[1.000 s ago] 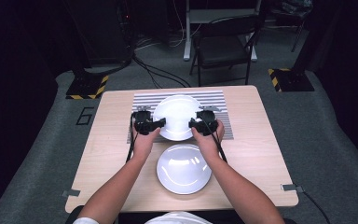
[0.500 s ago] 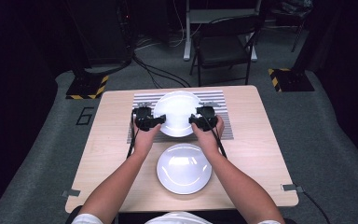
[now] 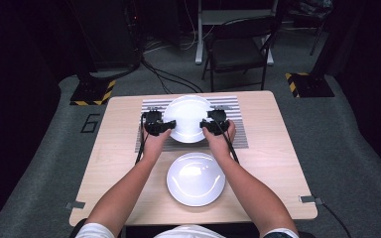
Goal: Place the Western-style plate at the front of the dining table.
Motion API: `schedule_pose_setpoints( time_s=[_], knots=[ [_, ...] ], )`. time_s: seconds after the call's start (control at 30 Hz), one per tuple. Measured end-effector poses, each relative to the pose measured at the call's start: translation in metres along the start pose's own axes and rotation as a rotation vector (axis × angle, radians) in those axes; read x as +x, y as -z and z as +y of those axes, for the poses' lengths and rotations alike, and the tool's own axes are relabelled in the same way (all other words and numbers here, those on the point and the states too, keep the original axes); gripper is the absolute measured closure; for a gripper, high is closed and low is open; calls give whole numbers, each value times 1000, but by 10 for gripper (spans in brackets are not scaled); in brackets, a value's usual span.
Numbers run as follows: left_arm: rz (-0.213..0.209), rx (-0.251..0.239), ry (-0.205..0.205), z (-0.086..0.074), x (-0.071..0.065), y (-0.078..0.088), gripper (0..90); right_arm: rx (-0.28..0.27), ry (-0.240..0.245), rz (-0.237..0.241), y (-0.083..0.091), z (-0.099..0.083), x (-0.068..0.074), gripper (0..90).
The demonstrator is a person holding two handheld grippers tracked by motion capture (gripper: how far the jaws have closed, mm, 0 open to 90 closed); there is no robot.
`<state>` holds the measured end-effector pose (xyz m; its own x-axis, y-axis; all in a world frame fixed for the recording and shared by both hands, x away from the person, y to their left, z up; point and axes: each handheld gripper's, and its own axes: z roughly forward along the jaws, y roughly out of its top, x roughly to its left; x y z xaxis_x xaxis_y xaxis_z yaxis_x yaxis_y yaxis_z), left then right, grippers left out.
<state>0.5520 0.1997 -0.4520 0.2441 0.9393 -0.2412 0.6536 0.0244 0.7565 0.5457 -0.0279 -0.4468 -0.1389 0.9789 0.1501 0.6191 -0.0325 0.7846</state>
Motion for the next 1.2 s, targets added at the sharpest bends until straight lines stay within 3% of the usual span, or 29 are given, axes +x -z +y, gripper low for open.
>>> schedule_pose_setpoints(
  time_s=[0.13, 0.73, 1.2],
  knots=[
    [-6, 10, 12, -1, 3, -5, 480, 5, 2, 7, -6, 0, -2, 456],
    [19, 54, -4, -8, 8, -25, 482, 40, 15, -9, -28, -7, -4, 456],
    [26, 60, -5, -12, 12, -37, 482, 68, 9, -13, -41, -10, -7, 462]
  ],
)
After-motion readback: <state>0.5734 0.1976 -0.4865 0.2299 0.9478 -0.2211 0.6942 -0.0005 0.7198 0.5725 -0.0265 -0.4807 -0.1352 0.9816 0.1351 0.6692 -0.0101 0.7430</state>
